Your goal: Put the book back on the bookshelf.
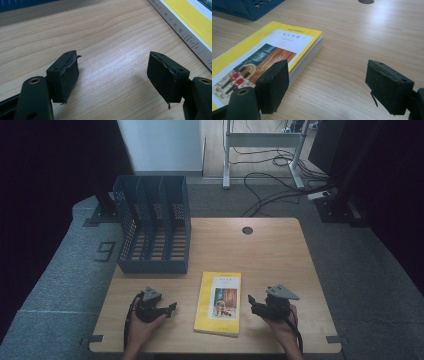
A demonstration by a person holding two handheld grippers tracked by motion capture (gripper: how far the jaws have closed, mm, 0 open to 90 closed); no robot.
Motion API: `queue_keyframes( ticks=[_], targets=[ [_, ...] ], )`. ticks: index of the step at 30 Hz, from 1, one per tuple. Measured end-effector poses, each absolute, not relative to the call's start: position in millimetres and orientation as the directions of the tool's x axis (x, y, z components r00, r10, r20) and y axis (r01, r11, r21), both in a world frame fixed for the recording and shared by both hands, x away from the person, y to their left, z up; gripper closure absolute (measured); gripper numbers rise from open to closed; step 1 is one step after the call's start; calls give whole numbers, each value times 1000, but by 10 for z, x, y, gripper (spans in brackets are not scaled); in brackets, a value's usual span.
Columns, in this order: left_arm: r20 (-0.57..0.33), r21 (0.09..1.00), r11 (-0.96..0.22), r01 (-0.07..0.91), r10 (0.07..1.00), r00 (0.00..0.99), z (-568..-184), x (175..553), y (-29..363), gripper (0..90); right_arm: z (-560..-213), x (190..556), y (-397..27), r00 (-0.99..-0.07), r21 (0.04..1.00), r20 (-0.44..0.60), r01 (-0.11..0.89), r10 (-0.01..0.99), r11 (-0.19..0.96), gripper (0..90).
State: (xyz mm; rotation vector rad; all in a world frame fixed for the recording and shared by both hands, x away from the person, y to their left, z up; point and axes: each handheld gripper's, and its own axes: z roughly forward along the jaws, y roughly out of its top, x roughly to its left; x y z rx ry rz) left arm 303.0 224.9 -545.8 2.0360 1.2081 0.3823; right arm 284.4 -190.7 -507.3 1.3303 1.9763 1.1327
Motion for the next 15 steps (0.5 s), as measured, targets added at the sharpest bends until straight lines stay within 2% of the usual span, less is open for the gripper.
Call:
queue_keyframes(
  ticks=[15],
  targets=[
    [-100,714,-300,632,850,517,-5459,3038,2241,252,-5118,2840,-1679,-444,840,35,499,896,214,188]
  ],
)
